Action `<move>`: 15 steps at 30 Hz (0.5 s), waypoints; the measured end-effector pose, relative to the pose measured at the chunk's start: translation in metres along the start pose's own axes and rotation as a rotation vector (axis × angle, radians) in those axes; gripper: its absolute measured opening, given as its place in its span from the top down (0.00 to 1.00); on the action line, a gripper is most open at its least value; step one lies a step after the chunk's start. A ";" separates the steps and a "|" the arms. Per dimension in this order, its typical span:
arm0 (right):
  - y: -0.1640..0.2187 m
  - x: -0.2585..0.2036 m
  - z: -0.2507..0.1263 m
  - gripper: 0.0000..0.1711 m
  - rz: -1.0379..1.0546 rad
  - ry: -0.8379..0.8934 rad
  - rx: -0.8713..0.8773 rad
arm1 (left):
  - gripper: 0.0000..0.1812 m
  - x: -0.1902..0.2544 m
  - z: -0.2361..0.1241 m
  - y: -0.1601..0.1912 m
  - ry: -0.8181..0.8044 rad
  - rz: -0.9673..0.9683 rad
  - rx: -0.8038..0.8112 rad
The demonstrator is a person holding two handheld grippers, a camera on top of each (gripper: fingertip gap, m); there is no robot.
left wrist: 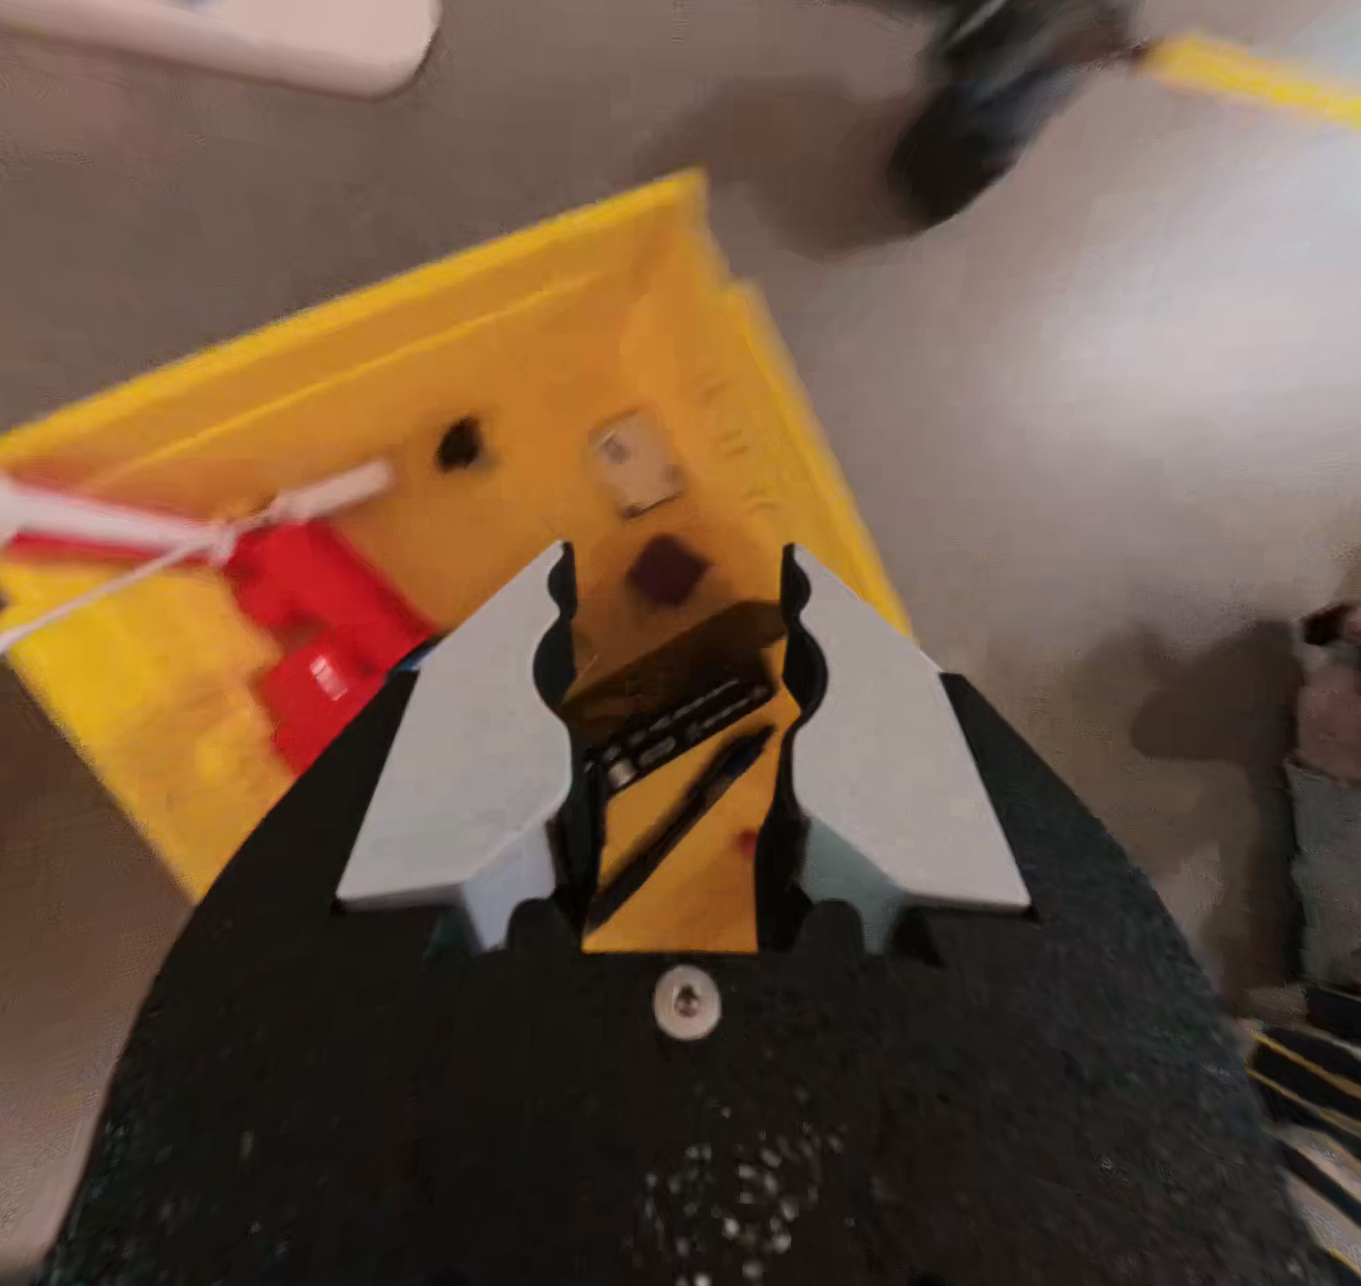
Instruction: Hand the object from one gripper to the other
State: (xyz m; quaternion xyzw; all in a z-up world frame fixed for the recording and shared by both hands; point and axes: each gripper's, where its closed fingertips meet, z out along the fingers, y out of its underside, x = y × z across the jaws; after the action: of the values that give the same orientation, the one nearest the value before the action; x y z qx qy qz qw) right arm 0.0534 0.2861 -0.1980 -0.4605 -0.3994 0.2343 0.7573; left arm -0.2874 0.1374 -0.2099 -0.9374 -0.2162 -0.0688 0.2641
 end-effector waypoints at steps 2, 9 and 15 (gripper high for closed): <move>0.000 -0.002 0.000 0.86 -0.002 -0.008 -0.002 | 0.73 -0.041 0.019 0.016 -0.093 -0.110 -0.214; 0.001 -0.006 0.000 0.87 -0.013 -0.024 -0.006 | 0.79 -0.114 0.042 0.030 -0.463 -0.113 -0.483; 0.001 -0.008 0.001 0.87 -0.003 -0.036 -0.011 | 0.81 -0.128 0.045 0.034 -0.564 -0.103 -0.568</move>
State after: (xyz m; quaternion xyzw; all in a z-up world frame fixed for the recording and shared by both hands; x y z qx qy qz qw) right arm 0.0478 0.2819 -0.2018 -0.4599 -0.4147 0.2393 0.7478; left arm -0.3869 0.0876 -0.2947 -0.9432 -0.2992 0.1208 -0.0791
